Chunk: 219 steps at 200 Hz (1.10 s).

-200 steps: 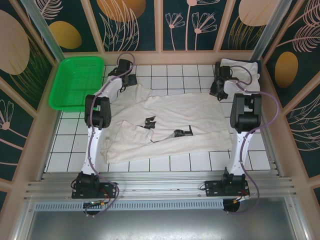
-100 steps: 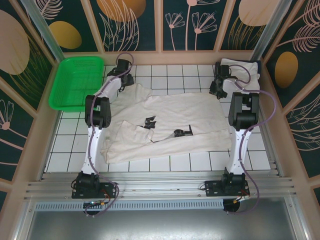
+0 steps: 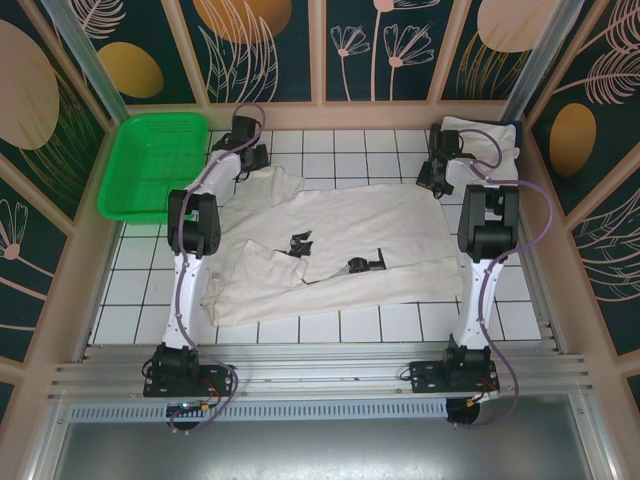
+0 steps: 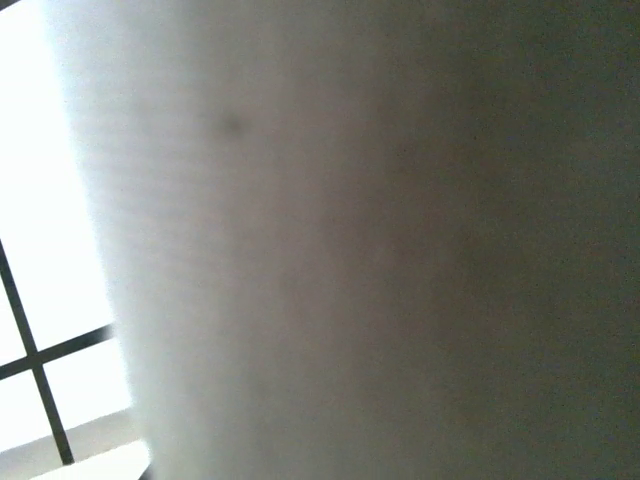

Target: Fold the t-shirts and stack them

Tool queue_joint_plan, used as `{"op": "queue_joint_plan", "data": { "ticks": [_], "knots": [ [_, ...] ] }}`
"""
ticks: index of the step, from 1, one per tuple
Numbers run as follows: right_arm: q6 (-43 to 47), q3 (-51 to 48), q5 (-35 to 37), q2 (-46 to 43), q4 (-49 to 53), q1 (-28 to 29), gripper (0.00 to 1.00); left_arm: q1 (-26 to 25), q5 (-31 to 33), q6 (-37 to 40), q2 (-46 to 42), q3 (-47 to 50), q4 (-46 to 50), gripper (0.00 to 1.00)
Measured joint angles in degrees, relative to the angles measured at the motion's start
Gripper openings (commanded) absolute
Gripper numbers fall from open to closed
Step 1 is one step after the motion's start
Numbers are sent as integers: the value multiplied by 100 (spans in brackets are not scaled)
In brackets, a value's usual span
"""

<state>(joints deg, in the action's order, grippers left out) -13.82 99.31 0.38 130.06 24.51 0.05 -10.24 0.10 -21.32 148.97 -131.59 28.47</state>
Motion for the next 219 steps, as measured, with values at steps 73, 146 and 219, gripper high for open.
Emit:
{"op": "queue_joint_plan", "data": {
  "ticks": [73, 146, 219],
  "knots": [
    [46, -1274, -179, -1097, -334, -37, 0, 50, -243, 133, -3303, 2583, -352, 0],
    [203, -1401, -345, -1309, -520, -39, 2, 50, -457, 4, -4629, 4481, -931, 0],
    [553, -774, -350, -667, -264, -229, 39, 50, -568, 9, -4229, 4360, -942, 0]
  ]
}}
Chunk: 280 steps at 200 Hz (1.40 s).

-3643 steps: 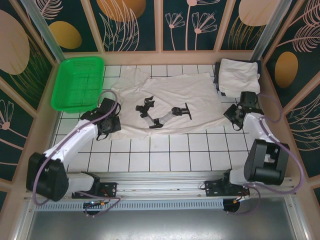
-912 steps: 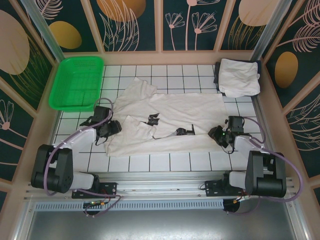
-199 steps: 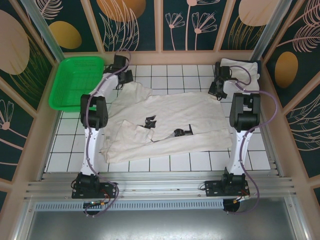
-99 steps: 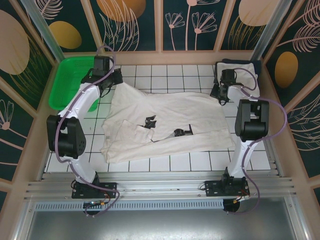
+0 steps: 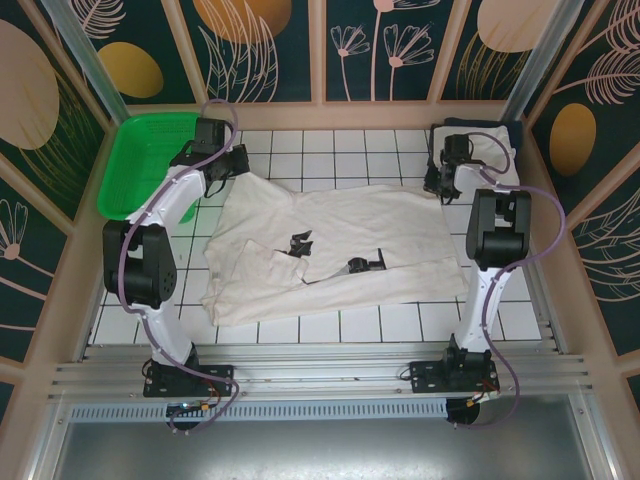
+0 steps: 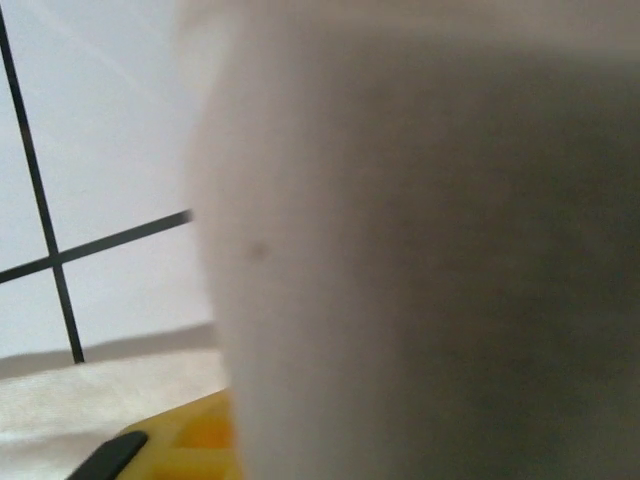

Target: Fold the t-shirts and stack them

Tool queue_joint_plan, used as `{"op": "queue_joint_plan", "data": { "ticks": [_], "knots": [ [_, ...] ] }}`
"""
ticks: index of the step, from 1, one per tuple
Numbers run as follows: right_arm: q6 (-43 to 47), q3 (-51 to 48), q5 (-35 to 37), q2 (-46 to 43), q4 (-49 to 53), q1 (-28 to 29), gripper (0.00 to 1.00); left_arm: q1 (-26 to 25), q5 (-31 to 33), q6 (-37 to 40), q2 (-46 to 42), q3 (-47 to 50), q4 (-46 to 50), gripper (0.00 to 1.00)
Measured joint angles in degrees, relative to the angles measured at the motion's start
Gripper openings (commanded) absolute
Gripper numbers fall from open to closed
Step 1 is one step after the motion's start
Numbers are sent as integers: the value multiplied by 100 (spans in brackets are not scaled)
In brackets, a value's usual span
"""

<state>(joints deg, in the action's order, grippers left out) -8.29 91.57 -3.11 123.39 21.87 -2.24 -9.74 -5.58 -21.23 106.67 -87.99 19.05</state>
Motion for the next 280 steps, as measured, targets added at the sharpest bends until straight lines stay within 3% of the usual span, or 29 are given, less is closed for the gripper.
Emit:
{"op": "queue_joint_plan", "data": {
  "ticks": [38, 79, 133, 199, 280],
  "knots": [
    [33, 63, -9, -74, 175, 4, 53, 0, 0, 0, 0, 0, 0, 0],
    [98, 273, 66, -227, 411, -13, 54, 0, -4, 0, 0, 0, -2, 0],
    [350, 1832, 24, 483, 946, -232, 54, 0, -85, 0, 2, 0, 0, 0],
    [192, 782, 2, -17, 1132, 140, 62, 0, -160, 0, 33, 0, 0, 0],
    [-13, 278, -103, -1134, 1191, 326, 59, 0, -175, 0, 103, 2, 0, 0]
  ]
}}
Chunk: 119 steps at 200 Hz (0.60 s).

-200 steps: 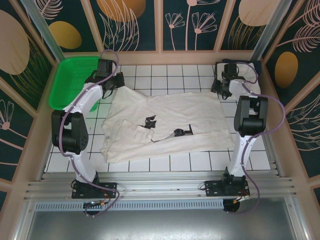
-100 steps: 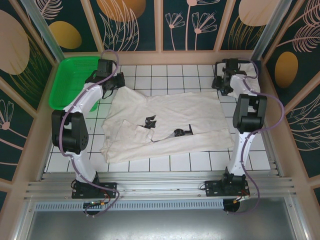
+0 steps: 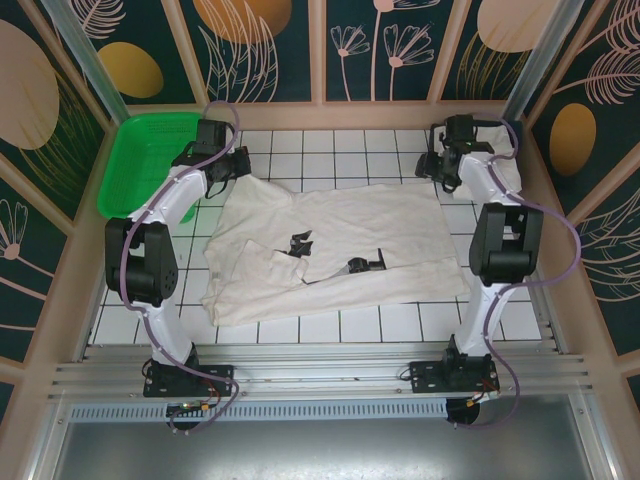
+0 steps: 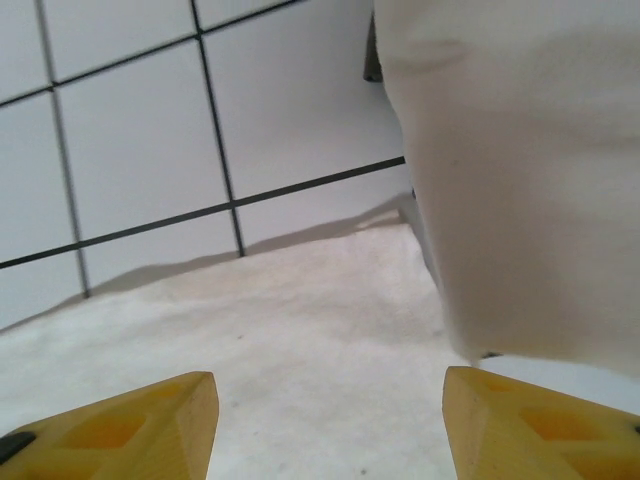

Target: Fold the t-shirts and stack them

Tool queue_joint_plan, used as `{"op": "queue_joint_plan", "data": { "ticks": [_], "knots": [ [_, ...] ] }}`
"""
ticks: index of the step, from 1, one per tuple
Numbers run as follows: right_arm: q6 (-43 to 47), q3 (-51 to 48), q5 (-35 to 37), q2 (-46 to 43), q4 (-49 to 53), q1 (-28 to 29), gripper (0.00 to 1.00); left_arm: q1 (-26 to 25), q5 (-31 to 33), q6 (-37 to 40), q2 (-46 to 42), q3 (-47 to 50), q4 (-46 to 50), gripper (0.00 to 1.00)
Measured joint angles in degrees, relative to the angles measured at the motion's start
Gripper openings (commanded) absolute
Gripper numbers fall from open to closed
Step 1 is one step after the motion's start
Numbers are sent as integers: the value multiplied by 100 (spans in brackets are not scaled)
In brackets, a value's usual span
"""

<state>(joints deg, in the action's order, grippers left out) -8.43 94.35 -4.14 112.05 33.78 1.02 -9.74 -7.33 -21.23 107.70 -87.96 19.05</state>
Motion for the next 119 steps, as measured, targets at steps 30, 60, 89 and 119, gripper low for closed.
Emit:
{"op": "queue_joint_plan", "data": {
  "ticks": [30, 60, 89, 119],
  "knots": [
    [-173, -315, 225, -522, -166, 31, 46, 0, 0, 0, 2, 0, 0, 0],
    [-267, -219, 568, -361, -387, -136, 43, 0, -22, 0, 28, 0, 0, 0],
    [-260, 407, 828, 507, -398, -404, 50, 7, -22, 0, 70, 0, 0, 0],
    [-221, 1414, 970, 1646, -170, -603, 56, 9, -22, 2, 125, 0, 2, 0]
  ]
}}
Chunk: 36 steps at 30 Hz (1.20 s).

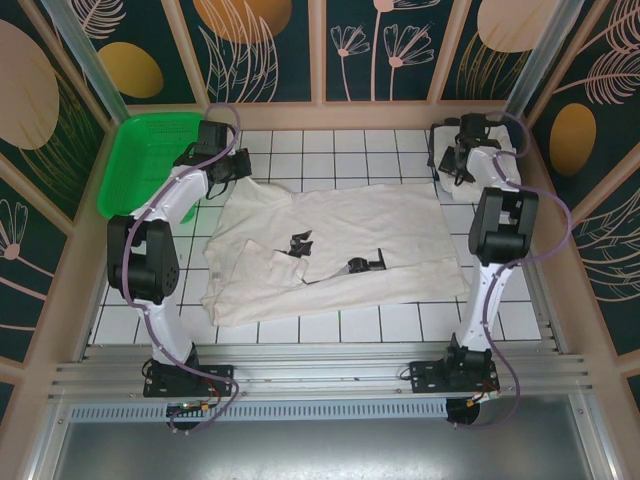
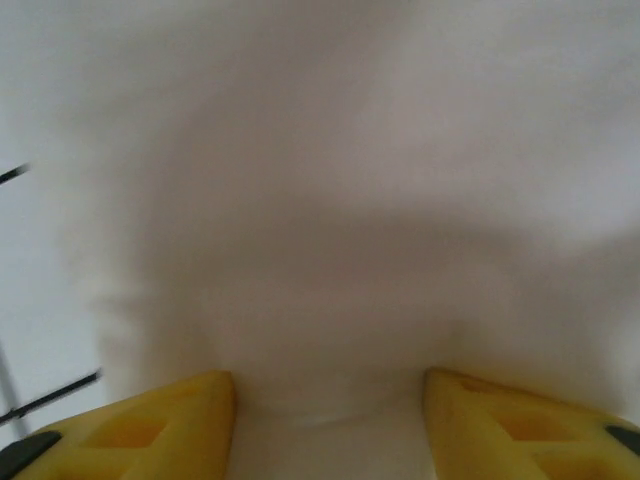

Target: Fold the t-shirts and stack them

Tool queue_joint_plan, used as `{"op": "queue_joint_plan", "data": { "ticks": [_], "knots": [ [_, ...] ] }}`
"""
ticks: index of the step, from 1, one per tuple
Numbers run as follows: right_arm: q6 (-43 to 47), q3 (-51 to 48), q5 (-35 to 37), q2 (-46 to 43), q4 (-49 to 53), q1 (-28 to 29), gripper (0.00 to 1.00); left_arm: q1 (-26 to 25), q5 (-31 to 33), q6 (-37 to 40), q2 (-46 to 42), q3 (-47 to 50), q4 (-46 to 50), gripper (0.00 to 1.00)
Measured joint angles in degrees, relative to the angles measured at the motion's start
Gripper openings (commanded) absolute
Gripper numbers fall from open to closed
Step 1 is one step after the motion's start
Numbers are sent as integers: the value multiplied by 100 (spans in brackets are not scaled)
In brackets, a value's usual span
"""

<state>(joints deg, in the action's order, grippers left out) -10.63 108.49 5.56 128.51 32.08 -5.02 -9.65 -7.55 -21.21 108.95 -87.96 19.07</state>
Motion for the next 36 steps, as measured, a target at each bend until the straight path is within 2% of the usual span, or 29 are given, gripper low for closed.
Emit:
{"op": "queue_joint_plan", "data": {
  "ticks": [8, 16, 19, 24, 28, 32, 36],
  "knots": [
    [188, 2061, 46, 1250, 800, -42, 58, 0, -15, 0, 162, -4, 17, 0],
    [332, 2361, -68, 1403, 944, -109, 62, 2, -22, 22, 170, -83, 66, 0],
    [358, 1963, -39, 1156, 807, -55, 66, 2, -63, 22, 170, -87, 68, 0],
    [363, 1231, 216, 380, 647, 68, 67, 2, -103, 22, 170, -87, 68, 0],
    [210, -48, 437, -732, 238, 214, 66, 2, -109, 20, 170, -85, 68, 0],
    [44, -1182, 332, -1523, -264, 496, 58, 2, -157, 20, 170, -87, 68, 0],
    [-131, -1698, 31, -1539, -608, 763, 47, 2, -199, 20, 170, -87, 66, 0]
  ]
}}
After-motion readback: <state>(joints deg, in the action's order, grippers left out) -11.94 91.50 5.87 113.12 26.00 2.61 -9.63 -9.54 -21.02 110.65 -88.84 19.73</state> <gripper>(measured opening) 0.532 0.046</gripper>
